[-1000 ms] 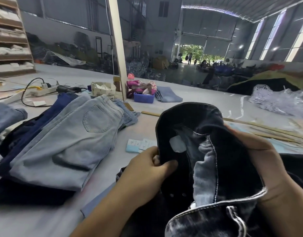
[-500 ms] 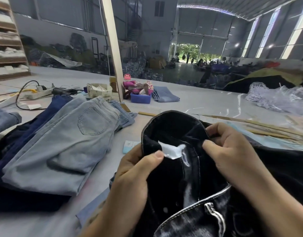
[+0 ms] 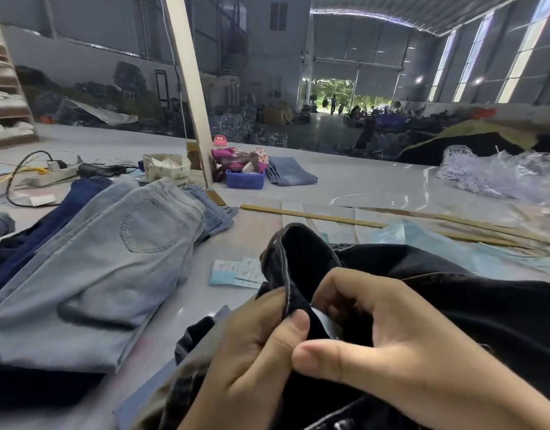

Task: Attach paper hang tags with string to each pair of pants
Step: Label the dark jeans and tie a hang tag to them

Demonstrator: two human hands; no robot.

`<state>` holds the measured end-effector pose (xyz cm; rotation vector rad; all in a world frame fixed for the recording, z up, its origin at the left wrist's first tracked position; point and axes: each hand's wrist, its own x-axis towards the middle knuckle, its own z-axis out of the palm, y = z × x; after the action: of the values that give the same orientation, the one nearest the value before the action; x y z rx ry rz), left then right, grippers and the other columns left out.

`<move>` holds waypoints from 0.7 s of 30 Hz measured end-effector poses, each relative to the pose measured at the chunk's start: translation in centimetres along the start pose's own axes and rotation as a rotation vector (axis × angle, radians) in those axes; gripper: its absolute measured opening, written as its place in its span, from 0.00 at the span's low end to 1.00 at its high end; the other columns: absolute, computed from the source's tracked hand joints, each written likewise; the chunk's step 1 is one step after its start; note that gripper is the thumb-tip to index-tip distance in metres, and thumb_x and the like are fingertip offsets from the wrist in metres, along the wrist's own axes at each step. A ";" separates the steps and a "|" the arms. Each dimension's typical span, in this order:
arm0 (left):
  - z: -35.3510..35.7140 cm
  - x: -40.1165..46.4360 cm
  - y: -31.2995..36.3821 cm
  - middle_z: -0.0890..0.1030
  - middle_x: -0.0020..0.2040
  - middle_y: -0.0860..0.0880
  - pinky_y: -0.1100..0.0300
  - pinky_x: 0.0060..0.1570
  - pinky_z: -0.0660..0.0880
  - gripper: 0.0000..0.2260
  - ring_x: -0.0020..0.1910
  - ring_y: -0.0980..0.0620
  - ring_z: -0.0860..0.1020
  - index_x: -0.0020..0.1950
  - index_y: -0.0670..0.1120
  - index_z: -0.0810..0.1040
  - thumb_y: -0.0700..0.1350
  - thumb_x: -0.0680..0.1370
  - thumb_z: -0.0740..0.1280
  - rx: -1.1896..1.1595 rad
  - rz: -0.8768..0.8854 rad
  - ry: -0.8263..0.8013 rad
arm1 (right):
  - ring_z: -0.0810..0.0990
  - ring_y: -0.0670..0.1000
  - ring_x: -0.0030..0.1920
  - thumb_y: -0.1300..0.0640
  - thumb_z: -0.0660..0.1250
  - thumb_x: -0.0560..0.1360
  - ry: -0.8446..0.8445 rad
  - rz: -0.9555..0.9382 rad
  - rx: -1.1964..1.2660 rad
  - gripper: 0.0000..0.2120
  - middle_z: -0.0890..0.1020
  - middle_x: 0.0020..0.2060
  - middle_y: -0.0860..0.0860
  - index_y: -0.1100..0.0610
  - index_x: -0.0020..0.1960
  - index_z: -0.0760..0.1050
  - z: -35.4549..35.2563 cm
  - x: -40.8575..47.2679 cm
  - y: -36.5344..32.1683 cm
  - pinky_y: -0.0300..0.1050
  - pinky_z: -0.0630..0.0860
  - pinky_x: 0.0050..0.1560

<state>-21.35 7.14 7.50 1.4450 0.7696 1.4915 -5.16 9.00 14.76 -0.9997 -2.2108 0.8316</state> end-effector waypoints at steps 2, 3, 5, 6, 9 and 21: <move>0.0 -0.2 -0.4 0.85 0.48 0.45 0.54 0.50 0.78 0.15 0.49 0.51 0.83 0.52 0.49 0.84 0.58 0.74 0.68 -0.076 0.010 0.000 | 0.75 0.49 0.33 0.41 0.74 0.65 0.047 0.028 0.091 0.17 0.79 0.31 0.53 0.55 0.39 0.78 -0.2 0.4 0.4 0.51 0.73 0.38; 0.2 -0.4 -0.7 0.84 0.51 0.42 0.49 0.56 0.78 0.15 0.54 0.44 0.82 0.54 0.47 0.83 0.55 0.76 0.68 -0.149 0.016 0.002 | 0.75 0.49 0.33 0.46 0.72 0.66 0.072 0.062 0.169 0.13 0.79 0.31 0.54 0.57 0.37 0.78 -0.5 0.5 0.7 0.49 0.73 0.38; 0.4 -0.7 -1.3 0.82 0.49 0.33 0.41 0.55 0.77 0.14 0.52 0.34 0.81 0.53 0.44 0.83 0.52 0.75 0.68 -0.196 0.017 0.078 | 0.77 0.51 0.32 0.52 0.71 0.67 0.088 0.150 0.387 0.11 0.80 0.31 0.56 0.60 0.36 0.78 -0.8 0.6 1.1 0.44 0.74 0.36; 0.3 -0.8 -1.6 0.82 0.48 0.32 0.46 0.51 0.79 0.14 0.50 0.36 0.83 0.52 0.45 0.84 0.52 0.74 0.68 -0.187 0.010 0.129 | 0.78 0.51 0.31 0.53 0.70 0.67 0.085 0.177 0.463 0.10 0.80 0.31 0.57 0.60 0.35 0.79 -0.8 0.6 1.2 0.43 0.75 0.35; 0.0 -0.8 -1.9 0.84 0.50 0.35 0.50 0.52 0.79 0.15 0.53 0.38 0.82 0.56 0.46 0.83 0.51 0.74 0.67 -0.266 -0.020 0.133 | 0.80 0.55 0.33 0.55 0.70 0.66 0.112 0.210 0.570 0.09 0.84 0.35 0.59 0.61 0.35 0.80 -0.7 0.6 1.6 0.43 0.77 0.35; 0.2 -1.0 -1.9 0.85 0.45 0.40 0.56 0.44 0.80 0.13 0.46 0.43 0.84 0.52 0.45 0.84 0.51 0.75 0.66 -0.253 -0.005 0.185 | 0.76 0.47 0.28 0.58 0.70 0.64 0.115 0.224 0.568 0.06 0.78 0.27 0.55 0.61 0.35 0.82 -1.1 0.2 1.8 0.33 0.72 0.29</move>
<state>-20.92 6.97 5.36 1.1282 0.6658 1.6695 -3.69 10.43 14.21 -0.9795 -1.6355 1.3660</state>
